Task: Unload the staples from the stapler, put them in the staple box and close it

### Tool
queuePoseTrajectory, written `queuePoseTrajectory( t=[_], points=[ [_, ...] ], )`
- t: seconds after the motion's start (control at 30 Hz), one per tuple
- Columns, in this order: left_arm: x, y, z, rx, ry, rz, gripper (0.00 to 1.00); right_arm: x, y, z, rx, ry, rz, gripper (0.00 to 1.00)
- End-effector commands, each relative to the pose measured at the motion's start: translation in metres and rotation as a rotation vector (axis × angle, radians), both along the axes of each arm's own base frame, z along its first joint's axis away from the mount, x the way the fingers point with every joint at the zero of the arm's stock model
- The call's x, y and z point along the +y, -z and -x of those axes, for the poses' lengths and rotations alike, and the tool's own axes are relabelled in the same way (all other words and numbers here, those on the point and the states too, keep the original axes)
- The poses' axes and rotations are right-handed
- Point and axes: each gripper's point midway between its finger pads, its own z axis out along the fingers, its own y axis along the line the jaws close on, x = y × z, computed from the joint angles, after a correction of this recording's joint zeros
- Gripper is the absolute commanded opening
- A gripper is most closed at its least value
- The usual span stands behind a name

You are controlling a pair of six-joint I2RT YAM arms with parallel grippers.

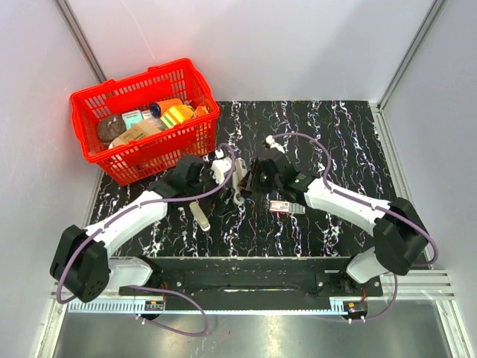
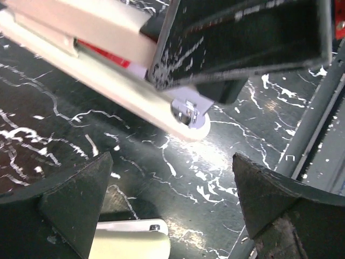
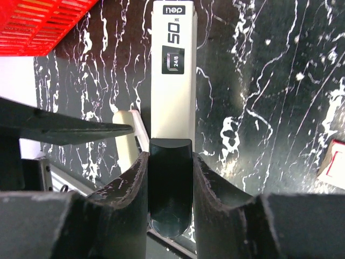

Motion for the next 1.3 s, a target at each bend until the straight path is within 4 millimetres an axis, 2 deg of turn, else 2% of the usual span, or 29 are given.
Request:
queuePoseTrajectory(
  t=[0.0,0.13,0.2,0.43,0.53,0.67,0.77,0.83,0.93,1.13,1.27],
  points=[
    [-0.024,-0.017,0.003,-0.015,0.110,0.085,0.99,0.012,-0.065,-0.008,-0.134,0.090,-0.224,0.00],
    [-0.027,-0.010,0.009,0.003,0.146,0.089,0.99,0.010,-0.069,0.005,-0.135,0.103,-0.260,0.00],
    [-0.029,-0.008,0.010,0.011,0.156,0.089,0.97,0.012,-0.078,0.007,-0.154,0.108,-0.304,0.00],
    [-0.037,-0.012,0.007,0.034,0.178,0.105,0.94,0.023,-0.084,0.023,-0.139,0.082,-0.359,0.00],
    [-0.036,-0.010,0.005,0.018,0.181,0.094,0.88,0.022,-0.085,0.027,-0.136,0.074,-0.369,0.00],
    [-0.034,-0.010,0.005,-0.021,0.188,0.095,0.66,0.021,-0.083,0.037,-0.121,0.064,-0.382,0.00],
    [-0.032,-0.009,0.004,-0.037,0.192,0.081,0.45,0.019,-0.075,0.043,-0.103,0.062,-0.379,0.00],
    [-0.030,-0.010,0.002,-0.051,0.186,0.075,0.27,0.017,-0.072,0.045,-0.096,0.058,-0.379,0.00],
    [-0.027,-0.010,-0.003,-0.071,0.170,0.051,0.10,0.015,-0.064,0.051,-0.080,0.043,-0.372,0.00],
    [-0.013,0.001,-0.015,-0.139,0.134,-0.043,0.02,-0.003,-0.031,0.069,-0.035,0.028,-0.308,0.00],
    [-0.002,0.009,-0.027,-0.209,0.107,-0.108,0.00,-0.015,-0.022,0.079,-0.039,0.006,-0.273,0.00]
  ],
)
